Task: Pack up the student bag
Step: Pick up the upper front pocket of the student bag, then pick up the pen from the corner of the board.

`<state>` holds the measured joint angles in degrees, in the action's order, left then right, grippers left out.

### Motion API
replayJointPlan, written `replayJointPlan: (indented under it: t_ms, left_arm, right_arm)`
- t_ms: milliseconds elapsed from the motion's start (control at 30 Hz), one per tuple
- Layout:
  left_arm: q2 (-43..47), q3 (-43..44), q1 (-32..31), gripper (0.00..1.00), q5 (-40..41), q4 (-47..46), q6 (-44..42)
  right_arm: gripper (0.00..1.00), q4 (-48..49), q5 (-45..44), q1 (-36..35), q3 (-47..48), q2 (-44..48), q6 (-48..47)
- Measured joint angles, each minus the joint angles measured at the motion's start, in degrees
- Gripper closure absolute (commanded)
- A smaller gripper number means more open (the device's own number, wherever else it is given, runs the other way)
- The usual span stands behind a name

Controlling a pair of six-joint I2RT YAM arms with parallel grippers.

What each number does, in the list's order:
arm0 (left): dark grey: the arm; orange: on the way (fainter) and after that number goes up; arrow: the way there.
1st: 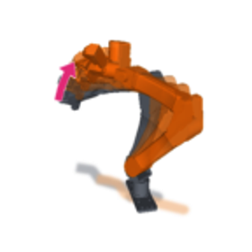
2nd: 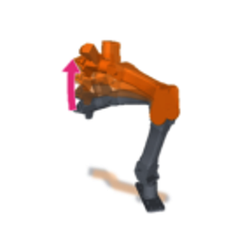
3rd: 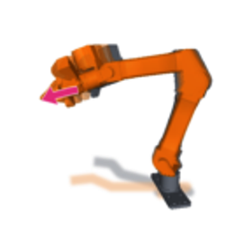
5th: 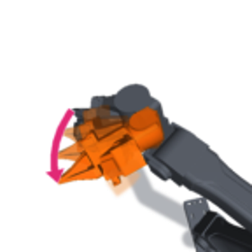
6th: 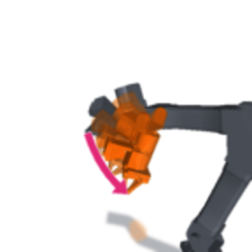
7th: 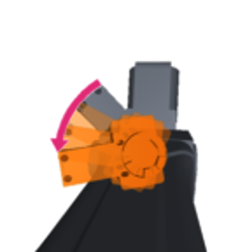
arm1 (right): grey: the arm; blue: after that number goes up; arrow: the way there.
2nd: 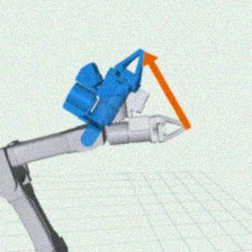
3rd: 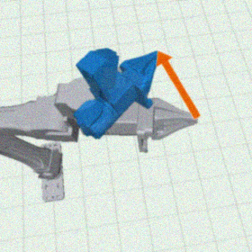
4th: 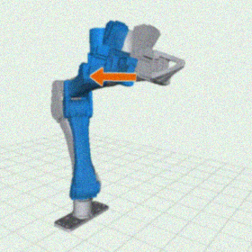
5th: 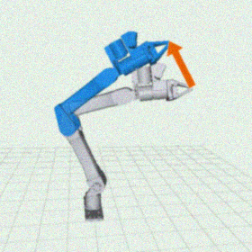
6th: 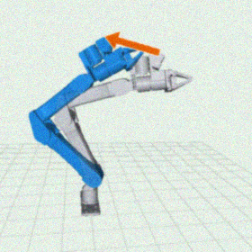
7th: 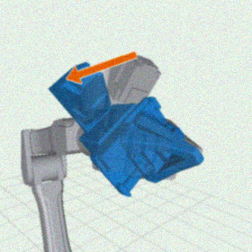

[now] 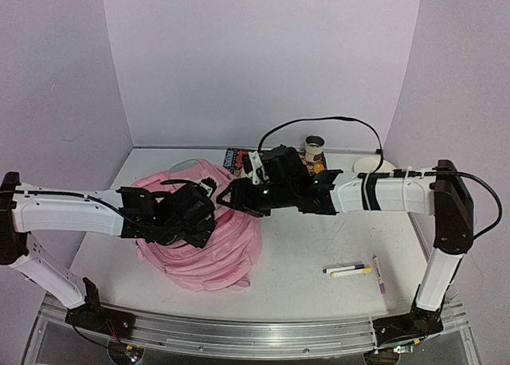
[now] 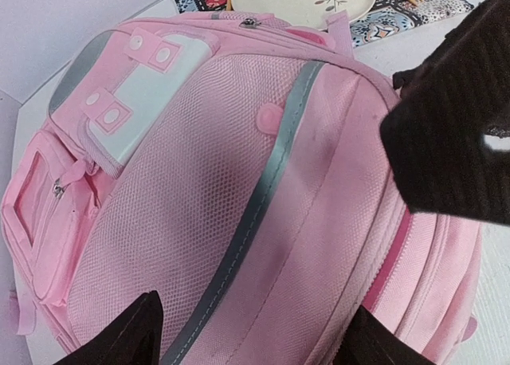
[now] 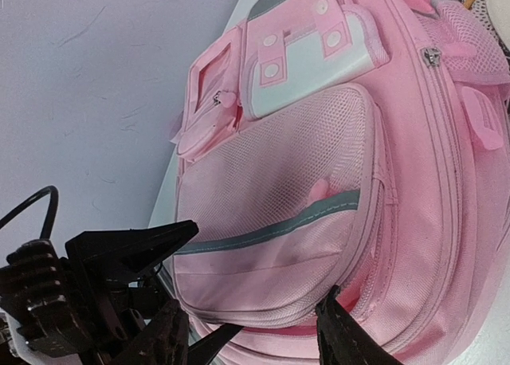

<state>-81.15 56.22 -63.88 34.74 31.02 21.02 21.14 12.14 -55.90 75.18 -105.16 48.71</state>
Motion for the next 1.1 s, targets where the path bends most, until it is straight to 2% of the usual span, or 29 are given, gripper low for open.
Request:
replayJointPlan:
  t_ms: [67,200,300,367,433,667,900,1100]
  left_arm:
    - [0.2,-0.3,0.0,0.34,0.0,0.1,0.0]
    - [1.4,-0.5,0.0,0.52,0.1,0.4,-0.1]
    - [1.7,-0.4,0.0,0.79,0.3,0.5,-0.7]
    - [1.7,-0.1,-0.2,0.92,0.4,1.1,-1.4]
    - [1.7,0.8,-0.3,0.99,0.6,2.2,-1.8]
    - [1.1,5.2,-0.1,1.0,2.2,7.2,-3.8]
    - [-0.4,11.3,0.5,1.0,2.7,11.6,-6.0]
    - [-3.6,16.4,0.6,1.0,2.1,14.0,-7.9]
  right_arm:
    - [0.45,0.2,0.1,0.0,0.1,-0.1,0.0]
    - [0.45,0.7,0.1,0.0,0.2,-0.1,0.0]
    - [0.44,1.1,0.1,0.0,0.2,-0.1,0.0]
    - [0.42,1.3,-0.1,0.0,0.1,0.0,-0.1]
    - [0.41,1.2,-0.8,0.1,-0.7,0.4,-0.4]
    - [0.31,-5.1,-6.5,1.1,-7.7,8.4,-3.0]
    - [0.22,-16.8,-15.5,2.6,-13.8,19.2,-5.4]
    - [0.19,-28.0,-20.9,4.6,-20.4,25.0,-5.4]
